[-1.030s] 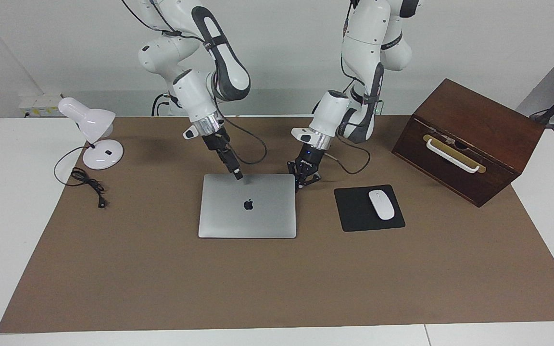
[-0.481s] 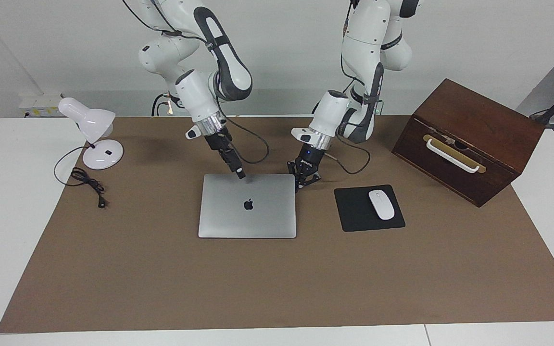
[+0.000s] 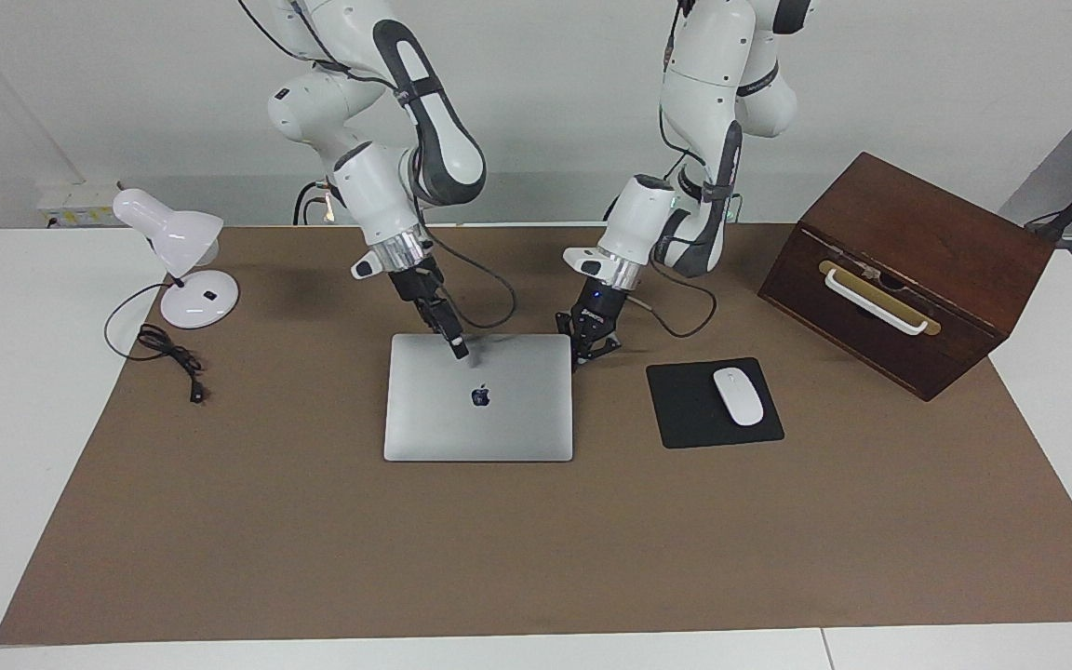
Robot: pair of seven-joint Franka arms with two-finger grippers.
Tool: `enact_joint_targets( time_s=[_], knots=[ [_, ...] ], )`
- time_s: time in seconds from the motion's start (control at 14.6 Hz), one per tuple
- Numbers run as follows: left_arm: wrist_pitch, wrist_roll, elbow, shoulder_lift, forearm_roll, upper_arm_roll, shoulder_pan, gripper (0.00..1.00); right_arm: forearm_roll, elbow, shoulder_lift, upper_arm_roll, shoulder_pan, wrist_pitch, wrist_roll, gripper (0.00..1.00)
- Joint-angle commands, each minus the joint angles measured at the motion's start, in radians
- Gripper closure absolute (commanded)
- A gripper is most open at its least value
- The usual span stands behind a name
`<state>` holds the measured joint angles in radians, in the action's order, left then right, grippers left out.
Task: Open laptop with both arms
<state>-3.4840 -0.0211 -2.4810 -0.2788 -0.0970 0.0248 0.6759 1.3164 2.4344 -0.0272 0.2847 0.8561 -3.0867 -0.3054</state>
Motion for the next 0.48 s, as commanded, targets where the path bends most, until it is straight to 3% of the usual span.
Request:
enact_joint_targets(
  time_s=[0.0,0.41],
  knots=[
    [-0.023,-0.003,0.001,-0.034,-0.017,0.004,0.025,1.0,0.035,-0.043,-0.027,0.007,-0.003,-0.013,0.04,0.0],
    [-0.023,-0.002,0.001,-0.034,-0.017,0.004,0.025,1.0,0.035,-0.13,-0.057,0.008,-0.003,-0.009,0.034,0.0]
  ],
)
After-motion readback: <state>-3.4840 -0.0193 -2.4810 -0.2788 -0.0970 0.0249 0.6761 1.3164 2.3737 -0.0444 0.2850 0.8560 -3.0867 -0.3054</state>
